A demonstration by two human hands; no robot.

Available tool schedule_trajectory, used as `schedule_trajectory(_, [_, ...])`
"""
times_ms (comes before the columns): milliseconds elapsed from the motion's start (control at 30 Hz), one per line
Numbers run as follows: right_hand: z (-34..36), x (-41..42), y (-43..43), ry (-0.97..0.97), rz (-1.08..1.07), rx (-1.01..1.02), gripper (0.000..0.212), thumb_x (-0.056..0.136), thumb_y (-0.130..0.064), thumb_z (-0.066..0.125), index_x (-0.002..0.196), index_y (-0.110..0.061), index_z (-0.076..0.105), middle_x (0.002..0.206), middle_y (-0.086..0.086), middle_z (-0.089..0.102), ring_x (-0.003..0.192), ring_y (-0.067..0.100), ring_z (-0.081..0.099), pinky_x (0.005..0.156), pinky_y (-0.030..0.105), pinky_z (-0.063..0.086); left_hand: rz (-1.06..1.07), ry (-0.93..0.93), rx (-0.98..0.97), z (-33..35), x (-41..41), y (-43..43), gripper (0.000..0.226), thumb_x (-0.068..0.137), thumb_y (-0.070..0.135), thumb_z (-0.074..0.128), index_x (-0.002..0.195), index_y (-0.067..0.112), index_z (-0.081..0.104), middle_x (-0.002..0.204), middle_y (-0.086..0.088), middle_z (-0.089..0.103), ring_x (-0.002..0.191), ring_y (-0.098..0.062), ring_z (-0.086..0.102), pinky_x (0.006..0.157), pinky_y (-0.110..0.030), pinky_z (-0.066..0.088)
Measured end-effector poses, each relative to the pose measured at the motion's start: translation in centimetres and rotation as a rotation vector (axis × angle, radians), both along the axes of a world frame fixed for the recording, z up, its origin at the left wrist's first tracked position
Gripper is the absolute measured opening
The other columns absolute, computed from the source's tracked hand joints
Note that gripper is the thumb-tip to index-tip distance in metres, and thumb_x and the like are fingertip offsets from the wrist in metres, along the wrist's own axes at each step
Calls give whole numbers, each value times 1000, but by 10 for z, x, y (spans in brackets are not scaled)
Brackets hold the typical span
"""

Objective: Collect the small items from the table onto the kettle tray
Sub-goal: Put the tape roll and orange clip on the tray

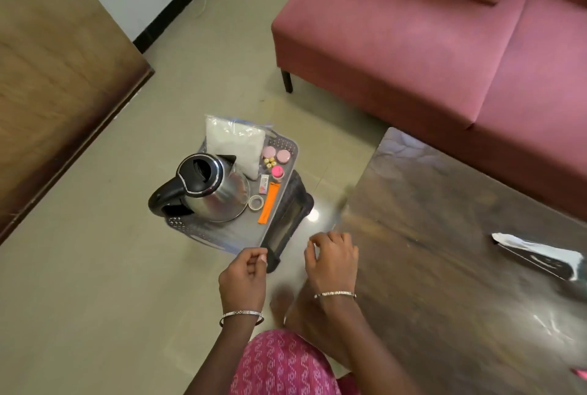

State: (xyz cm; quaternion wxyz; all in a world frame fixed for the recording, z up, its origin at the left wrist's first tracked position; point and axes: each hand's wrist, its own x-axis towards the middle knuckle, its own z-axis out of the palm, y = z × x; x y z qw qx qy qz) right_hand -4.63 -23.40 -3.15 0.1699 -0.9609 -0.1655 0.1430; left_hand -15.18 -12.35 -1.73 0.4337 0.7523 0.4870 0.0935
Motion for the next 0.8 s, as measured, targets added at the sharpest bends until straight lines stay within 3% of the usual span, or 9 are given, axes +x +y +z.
schedule_trajectory(167, [46,-22,-87,1,-76,31,18,89,-33,55,94,-26,71,98,-5,69,97,19,56,80,35,41,-41,-66,0,47,-13,-66,13,86,10,66,88,21,73,72,6,72,69,-8,68,71,-29,57])
schedule_trajectory(333, [94,-43,-188,-32,-294,98,15,85,-31,59,89,-24,71,93,-4,70,97,23,59,80,36,40,-143,-131,7,90,-22,-147,13,86,10,67,90,20,74,78,4,73,75,-13,69,75,-32,56])
schedule_trajectory(567, [142,-81,-340,-56,-467,172,19,84,-34,57,90,-24,72,92,-5,71,95,21,60,83,34,39,-354,-179,-50,128,-21,-285,18,85,13,67,81,31,69,71,10,69,71,-12,66,72,-35,55])
schedule_trajectory(667, [150,-96,-401,-44,-526,149,20,86,-34,54,91,-24,71,95,-5,71,98,21,61,84,34,42,-456,-172,-108,134,-18,-341,26,84,11,66,74,34,66,69,5,70,71,-18,69,75,-41,56])
schedule_trajectory(800, [155,-119,-481,-58,-671,181,18,85,-30,58,88,-21,72,90,-3,74,95,22,65,83,34,48,-656,-131,-146,138,-13,-409,19,84,10,65,80,28,70,73,-1,72,75,-23,69,77,-43,56])
